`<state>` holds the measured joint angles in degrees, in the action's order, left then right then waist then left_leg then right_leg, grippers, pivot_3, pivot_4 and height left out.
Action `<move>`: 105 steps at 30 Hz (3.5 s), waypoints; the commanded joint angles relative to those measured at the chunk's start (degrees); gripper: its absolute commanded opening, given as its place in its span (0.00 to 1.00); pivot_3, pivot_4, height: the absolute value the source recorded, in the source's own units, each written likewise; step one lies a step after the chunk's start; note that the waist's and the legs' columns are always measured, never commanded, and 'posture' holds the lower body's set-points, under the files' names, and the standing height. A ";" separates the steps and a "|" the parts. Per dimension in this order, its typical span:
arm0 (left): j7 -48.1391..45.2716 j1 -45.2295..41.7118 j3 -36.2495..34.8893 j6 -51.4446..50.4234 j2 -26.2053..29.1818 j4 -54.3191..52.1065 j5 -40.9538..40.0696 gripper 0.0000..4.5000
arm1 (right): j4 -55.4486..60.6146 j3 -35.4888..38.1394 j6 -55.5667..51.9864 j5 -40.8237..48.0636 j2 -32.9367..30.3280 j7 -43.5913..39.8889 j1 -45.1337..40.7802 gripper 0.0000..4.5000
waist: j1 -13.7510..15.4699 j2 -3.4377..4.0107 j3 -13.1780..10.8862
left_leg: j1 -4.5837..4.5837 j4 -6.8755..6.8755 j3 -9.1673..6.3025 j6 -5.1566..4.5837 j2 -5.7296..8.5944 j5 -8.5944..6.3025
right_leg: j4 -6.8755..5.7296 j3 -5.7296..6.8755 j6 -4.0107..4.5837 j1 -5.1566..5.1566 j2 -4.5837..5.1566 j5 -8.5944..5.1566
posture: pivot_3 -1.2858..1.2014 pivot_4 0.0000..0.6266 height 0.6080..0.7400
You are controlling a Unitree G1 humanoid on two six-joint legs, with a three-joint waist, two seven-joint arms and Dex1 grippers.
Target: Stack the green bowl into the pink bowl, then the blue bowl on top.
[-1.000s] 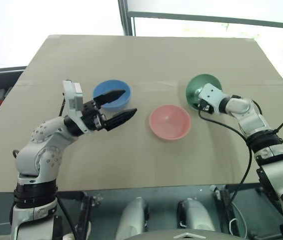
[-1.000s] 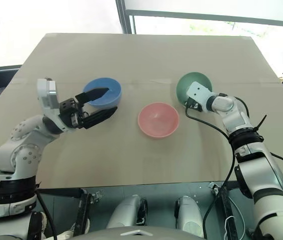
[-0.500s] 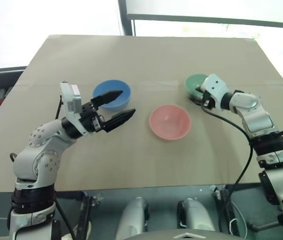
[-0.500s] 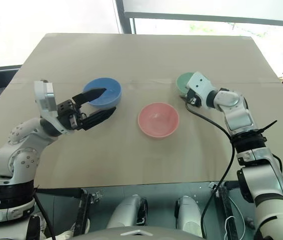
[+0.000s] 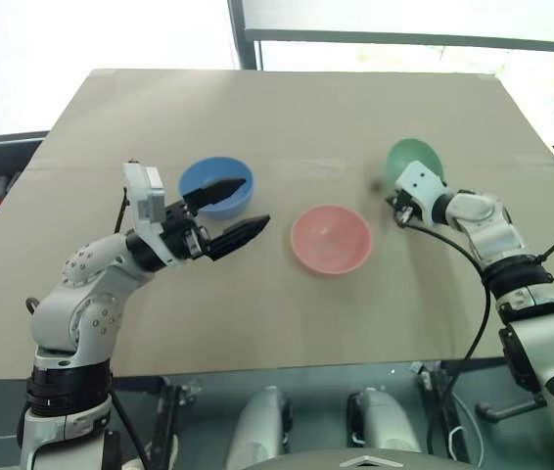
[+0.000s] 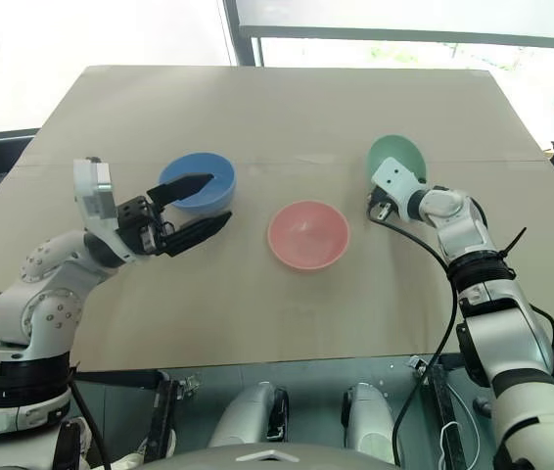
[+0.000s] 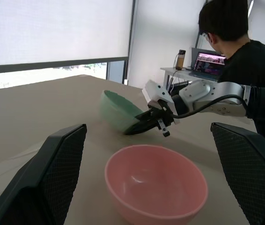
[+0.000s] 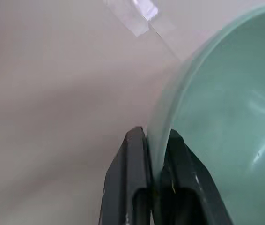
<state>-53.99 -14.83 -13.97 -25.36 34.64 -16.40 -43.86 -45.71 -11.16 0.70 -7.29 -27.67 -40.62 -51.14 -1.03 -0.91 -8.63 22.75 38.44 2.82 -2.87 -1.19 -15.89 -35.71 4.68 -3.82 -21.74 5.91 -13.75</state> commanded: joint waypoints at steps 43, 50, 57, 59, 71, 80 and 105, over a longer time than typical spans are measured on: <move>18.82 6.63 2.01 -2.94 5.27 -8.02 20.42 1.00 | 78.19 11.27 -40.72 34.91 -6.74 -8.00 25.70 0.82 | 1.83 -0.02 -0.02 | -0.01 0.01 -0.09 -0.03 0.00 -0.02 | 0.06 0.03 0.02 -0.01 0.06 0.00 | 0.52 0.24 1.00; 27.41 -4.26 12.82 -10.53 6.30 -5.30 33.52 1.00 | 77.93 11.55 -39.03 35.77 -4.51 -3.56 25.63 0.82 | 1.89 -0.04 -0.02 | 0.00 0.03 -0.08 -0.03 0.07 -0.02 | -0.04 0.01 0.01 -0.02 0.04 0.00 | 0.52 0.24 1.00; 31.77 -11.47 25.58 -13.34 4.04 2.91 46.06 1.00 | 77.03 10.87 -36.80 34.59 -3.75 -1.26 26.64 0.82 | 1.95 -0.05 -0.03 | 0.08 -0.05 -0.09 -0.03 0.21 -0.02 | -0.08 0.05 0.01 -0.03 -0.02 0.00 | 0.52 0.24 1.00; 32.06 -12.17 27.39 -13.01 3.60 4.86 48.32 1.00 | 76.84 10.70 -36.36 34.43 -3.65 -0.84 26.73 0.82 | 1.87 -0.05 -0.03 | 0.07 -0.04 -0.06 -0.03 0.24 -0.02 | -0.08 0.03 0.00 -0.03 -0.01 0.00 | 0.52 0.24 1.00; 30.78 -15.71 27.95 -12.59 0.68 9.41 52.49 0.09 | 76.21 11.09 -33.62 33.84 -3.88 0.09 27.86 0.84 | 1.87 -0.06 -0.04 | 0.10 -0.03 -0.07 -0.03 0.22 -0.02 | -0.09 0.03 0.00 -0.08 0.00 0.00 | 0.52 0.24 1.00; 25.86 -18.13 25.03 -5.51 0.54 9.89 49.68 0.02 | 76.14 12.66 -32.76 33.95 -3.12 2.66 29.62 0.84 | 1.91 -0.06 -0.03 | 0.12 -0.01 -0.08 -0.03 0.22 -0.02 | -0.10 0.04 0.00 -0.07 0.01 0.00 | 0.52 0.24 1.00; -14.17 -29.02 22.64 8.74 -2.42 12.03 22.46 0.90 | 77.60 20.26 -29.02 28.05 -3.63 12.76 37.71 0.84 | 1.97 -0.07 -0.05 | 0.11 0.15 -0.06 -0.06 0.21 -0.03 | -0.09 0.00 -0.01 -0.02 -0.02 0.00 | 0.52 0.24 1.00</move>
<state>-68.13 -42.07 11.26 -16.43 32.14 -3.69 -19.66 29.47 7.70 -29.69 20.78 -31.24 -28.43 -13.62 0.94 -0.97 -8.68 22.86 38.59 2.76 -2.94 -0.98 -15.92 -35.81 4.68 -3.83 -21.75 5.89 -13.75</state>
